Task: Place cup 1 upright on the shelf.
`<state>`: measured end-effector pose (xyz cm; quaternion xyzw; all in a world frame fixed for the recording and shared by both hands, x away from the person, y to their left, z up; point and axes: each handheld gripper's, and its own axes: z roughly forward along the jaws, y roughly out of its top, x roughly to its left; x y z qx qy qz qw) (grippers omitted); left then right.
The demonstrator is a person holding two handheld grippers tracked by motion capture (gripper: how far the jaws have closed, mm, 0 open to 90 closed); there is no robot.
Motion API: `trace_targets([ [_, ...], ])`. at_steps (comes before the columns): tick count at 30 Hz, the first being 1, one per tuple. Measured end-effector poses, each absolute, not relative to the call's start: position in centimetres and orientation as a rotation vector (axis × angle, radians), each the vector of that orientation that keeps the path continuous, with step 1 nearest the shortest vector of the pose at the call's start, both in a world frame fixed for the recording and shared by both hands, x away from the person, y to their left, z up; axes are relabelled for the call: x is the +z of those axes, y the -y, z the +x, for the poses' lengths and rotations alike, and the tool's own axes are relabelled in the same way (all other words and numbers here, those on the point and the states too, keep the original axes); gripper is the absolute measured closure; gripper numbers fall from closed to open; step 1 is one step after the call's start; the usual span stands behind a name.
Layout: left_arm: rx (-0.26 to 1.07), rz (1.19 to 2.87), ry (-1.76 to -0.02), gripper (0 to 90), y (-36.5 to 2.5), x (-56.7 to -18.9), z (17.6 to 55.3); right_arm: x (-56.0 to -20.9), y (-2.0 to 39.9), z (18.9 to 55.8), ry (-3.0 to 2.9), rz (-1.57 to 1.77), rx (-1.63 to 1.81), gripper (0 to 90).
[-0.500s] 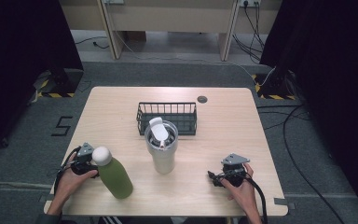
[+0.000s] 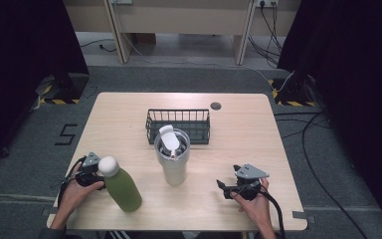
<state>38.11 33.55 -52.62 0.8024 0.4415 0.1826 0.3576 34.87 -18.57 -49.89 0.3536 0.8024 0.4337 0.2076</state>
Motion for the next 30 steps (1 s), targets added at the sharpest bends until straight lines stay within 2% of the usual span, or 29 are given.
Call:
trace_targets([
  [30,0.473,2.068,-1.143,3.7,-33.6,-52.6,38.1,-48.1,11.1,34.2,-2.272,0.673,1.462,15.1],
])
